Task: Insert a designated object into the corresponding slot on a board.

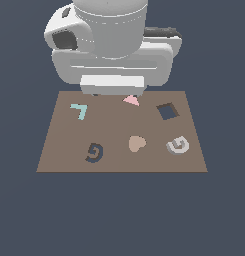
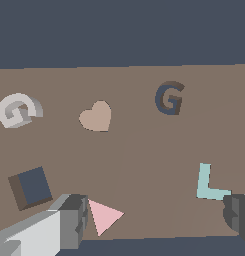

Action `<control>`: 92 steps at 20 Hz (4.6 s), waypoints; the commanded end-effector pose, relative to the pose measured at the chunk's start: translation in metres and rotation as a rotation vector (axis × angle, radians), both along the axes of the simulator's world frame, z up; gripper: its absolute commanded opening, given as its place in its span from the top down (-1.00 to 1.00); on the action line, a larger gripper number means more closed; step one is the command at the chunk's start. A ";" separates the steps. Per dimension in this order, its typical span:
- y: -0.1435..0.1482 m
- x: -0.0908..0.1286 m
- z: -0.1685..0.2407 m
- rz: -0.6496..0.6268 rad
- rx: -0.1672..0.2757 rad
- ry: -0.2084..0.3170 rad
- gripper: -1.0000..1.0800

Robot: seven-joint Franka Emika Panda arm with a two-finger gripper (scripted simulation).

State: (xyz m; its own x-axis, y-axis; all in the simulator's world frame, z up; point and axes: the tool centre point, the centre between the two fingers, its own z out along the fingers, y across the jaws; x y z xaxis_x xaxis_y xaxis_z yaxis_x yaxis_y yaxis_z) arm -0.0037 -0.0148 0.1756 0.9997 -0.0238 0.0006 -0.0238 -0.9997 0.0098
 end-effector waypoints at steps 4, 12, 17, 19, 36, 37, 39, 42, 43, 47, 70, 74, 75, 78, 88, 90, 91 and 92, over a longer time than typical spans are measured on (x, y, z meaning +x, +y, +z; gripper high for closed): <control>0.001 0.000 0.000 -0.005 0.000 0.000 -0.92; 0.011 -0.002 -0.007 -0.063 0.000 0.000 -0.92; 0.024 -0.004 -0.014 -0.133 0.001 -0.001 -0.92; 0.030 -0.004 -0.018 -0.168 0.001 -0.001 -0.92; 0.111 0.011 -0.067 -0.620 0.004 -0.003 -0.92; 0.116 0.014 -0.071 -0.652 0.004 -0.003 -0.92; 0.127 0.020 -0.077 -0.715 0.004 -0.004 -0.92; 0.141 0.029 -0.087 -0.805 0.005 -0.004 -0.92; 0.145 0.032 -0.090 -0.833 0.005 -0.004 -0.92; 0.159 0.045 -0.101 -0.936 0.006 -0.005 -0.92; 0.184 0.080 -0.127 -1.167 0.009 -0.005 -0.92; 0.184 0.081 -0.139 -1.169 0.009 -0.005 -0.92; 0.184 0.081 -0.142 -1.169 0.009 -0.005 -0.92; 0.184 0.081 -0.146 -1.170 0.009 -0.005 -0.92; 0.184 0.081 -0.146 -1.170 0.009 -0.005 1.00; 0.184 0.081 -0.146 -1.170 0.009 -0.005 1.00; 0.184 0.081 -0.146 -1.170 0.009 -0.005 1.00; 0.183 0.081 -0.145 -1.168 0.009 -0.005 1.00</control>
State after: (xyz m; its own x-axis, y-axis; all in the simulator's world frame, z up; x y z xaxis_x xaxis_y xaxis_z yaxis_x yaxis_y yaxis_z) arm 0.0773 0.1695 0.0303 0.3691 -0.9294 -0.0002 -0.9294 -0.3691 -0.0003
